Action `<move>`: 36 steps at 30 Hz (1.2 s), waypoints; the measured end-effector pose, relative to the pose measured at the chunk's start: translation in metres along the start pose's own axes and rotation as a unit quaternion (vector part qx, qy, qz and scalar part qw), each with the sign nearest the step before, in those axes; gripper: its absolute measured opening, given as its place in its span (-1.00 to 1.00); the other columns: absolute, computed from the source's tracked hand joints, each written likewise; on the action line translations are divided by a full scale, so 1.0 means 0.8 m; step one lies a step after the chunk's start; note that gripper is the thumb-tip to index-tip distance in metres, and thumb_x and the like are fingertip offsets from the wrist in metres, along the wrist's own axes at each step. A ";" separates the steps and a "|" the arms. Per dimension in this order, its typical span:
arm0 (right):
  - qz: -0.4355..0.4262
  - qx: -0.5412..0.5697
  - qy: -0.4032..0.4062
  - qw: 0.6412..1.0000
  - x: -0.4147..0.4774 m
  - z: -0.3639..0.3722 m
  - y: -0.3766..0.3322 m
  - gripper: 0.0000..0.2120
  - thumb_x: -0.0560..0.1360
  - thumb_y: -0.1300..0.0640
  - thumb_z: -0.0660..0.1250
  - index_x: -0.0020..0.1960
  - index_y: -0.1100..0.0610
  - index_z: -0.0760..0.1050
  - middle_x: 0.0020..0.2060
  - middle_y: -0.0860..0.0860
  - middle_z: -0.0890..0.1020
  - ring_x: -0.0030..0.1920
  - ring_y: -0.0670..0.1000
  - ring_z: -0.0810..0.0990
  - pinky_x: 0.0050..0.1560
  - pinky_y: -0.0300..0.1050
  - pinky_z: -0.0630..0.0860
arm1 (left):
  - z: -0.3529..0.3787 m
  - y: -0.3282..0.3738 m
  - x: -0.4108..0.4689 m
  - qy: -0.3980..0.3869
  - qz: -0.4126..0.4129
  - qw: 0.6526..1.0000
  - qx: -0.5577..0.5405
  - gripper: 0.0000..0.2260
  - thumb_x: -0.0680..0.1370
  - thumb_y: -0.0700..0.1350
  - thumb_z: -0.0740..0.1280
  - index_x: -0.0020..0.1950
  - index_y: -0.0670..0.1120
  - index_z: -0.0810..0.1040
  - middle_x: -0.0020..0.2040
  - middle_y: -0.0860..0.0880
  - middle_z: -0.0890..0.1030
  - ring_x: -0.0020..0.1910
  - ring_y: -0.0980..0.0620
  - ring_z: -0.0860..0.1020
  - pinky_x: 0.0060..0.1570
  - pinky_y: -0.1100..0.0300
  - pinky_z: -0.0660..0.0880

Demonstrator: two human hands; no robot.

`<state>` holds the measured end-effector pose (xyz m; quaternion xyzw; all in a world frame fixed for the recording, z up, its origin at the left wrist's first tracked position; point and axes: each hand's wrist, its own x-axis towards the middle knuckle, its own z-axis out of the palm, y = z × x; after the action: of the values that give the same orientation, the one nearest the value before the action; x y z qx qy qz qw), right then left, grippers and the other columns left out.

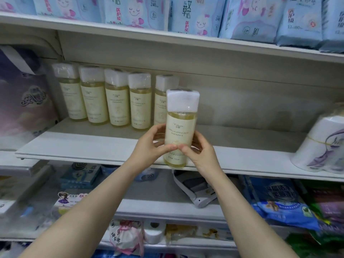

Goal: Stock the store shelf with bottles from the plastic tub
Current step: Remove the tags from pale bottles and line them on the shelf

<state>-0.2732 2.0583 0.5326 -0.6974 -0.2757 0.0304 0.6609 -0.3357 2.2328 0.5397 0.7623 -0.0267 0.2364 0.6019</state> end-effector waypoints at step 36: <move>0.103 -0.200 0.098 0.969 0.166 -0.022 0.033 -0.54 0.51 0.02 0.46 0.36 0.06 0.48 0.06 0.00 0.60 0.01 0.00 0.56 0.03 -0.19 0.43 | 0.028 -0.056 0.120 -0.049 -0.047 0.983 0.168 -0.43 0.52 -0.20 0.42 0.51 -0.09 0.35 0.35 -0.07 0.53 0.33 0.07 0.51 0.24 0.35 0.39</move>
<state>-0.1448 2.0994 0.5526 -0.8396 -0.1367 -0.0260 0.5251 -0.2288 2.2473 0.5333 0.8637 0.0200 0.1711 0.4736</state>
